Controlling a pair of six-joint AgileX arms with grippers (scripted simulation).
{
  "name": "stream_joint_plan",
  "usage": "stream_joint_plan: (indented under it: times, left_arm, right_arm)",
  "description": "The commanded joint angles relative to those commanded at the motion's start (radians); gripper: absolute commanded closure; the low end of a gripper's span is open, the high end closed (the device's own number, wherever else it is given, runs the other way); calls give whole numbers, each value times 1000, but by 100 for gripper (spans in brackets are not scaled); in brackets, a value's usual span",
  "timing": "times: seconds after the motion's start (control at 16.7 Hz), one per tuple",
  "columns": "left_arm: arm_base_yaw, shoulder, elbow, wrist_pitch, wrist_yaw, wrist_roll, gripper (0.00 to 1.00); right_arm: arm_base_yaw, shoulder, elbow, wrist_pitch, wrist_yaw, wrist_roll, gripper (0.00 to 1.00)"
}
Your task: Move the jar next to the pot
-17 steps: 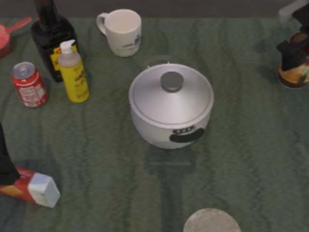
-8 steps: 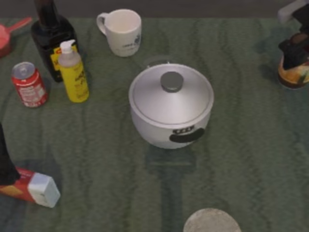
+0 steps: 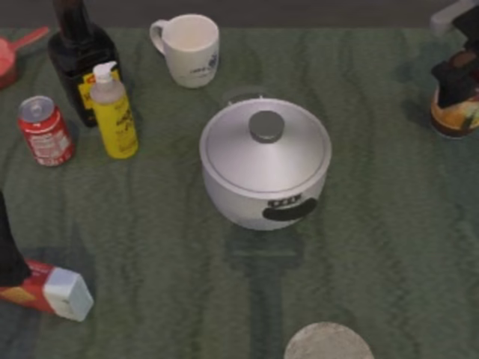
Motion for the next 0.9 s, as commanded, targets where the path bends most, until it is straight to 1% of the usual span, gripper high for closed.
stream_joint_plan:
  times: [0.54, 0.72, 0.9]
  left_arm:
    - [0, 0, 0, 0, 0, 0, 0]
    - [0, 0, 0, 0, 0, 0, 0]
    - [0, 0, 0, 0, 0, 0, 0]
  right_arm:
    - [-3, -16, -15, -1, -1, 2, 100]
    - [-1, -118, -113, -6, -1, 1, 100]
    - [1, -305, -272, -17, -3, 0, 100]
